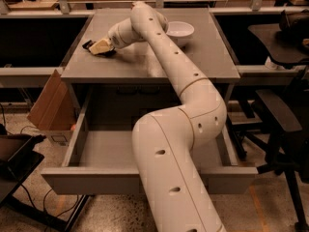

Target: Place rxbar chocolate into top drawer

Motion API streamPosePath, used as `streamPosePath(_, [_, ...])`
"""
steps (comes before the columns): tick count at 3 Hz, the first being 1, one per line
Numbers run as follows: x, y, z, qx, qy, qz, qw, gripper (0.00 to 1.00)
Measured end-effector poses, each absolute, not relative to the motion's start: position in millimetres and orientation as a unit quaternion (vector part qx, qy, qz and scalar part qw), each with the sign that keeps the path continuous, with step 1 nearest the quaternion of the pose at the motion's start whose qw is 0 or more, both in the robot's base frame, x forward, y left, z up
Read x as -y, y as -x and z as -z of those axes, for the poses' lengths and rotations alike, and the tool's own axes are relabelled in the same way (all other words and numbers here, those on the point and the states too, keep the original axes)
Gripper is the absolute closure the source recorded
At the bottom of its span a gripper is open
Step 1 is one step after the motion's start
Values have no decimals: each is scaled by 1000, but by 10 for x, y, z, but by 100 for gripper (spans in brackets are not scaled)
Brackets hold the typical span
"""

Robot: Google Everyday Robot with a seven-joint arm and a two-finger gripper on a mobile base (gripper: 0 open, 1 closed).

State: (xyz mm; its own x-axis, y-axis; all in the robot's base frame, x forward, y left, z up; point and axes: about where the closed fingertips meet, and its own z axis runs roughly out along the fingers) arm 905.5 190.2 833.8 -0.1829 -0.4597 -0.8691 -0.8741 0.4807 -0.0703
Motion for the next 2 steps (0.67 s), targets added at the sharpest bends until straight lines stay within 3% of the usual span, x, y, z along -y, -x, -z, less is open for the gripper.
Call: streamPosePath(2, [-1902,-9055,-8338,-734,454,-230,449,100])
